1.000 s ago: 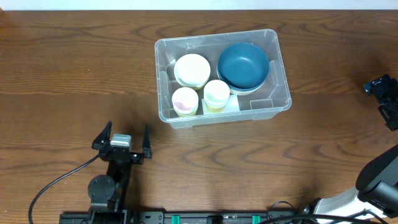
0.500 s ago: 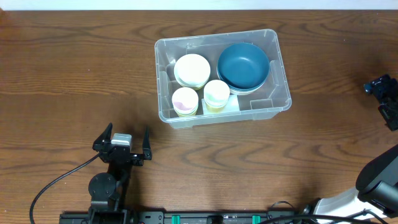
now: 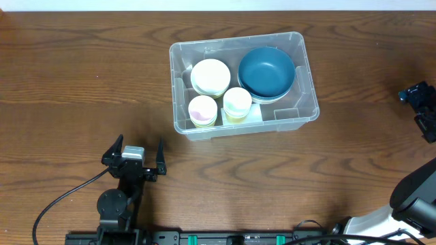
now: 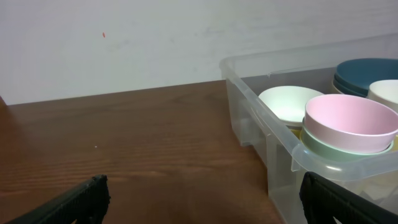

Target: Pack container

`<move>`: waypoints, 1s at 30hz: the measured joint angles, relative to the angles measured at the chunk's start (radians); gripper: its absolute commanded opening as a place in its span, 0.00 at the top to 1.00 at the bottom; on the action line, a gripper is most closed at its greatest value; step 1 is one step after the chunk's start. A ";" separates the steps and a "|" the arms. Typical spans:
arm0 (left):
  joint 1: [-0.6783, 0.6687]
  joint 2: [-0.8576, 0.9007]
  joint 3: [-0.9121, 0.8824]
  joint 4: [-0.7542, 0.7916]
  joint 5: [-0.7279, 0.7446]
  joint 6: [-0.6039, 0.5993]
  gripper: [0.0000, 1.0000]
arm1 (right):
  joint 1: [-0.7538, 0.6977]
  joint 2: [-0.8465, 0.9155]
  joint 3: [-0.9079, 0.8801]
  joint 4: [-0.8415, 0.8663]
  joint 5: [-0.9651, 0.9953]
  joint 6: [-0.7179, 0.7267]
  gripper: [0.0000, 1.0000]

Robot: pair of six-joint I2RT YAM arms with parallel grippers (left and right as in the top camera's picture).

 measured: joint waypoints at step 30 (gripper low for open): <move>0.000 0.000 0.000 0.000 0.000 0.000 0.02 | 0.615 -0.260 -0.004 0.004 0.000 0.000 0.01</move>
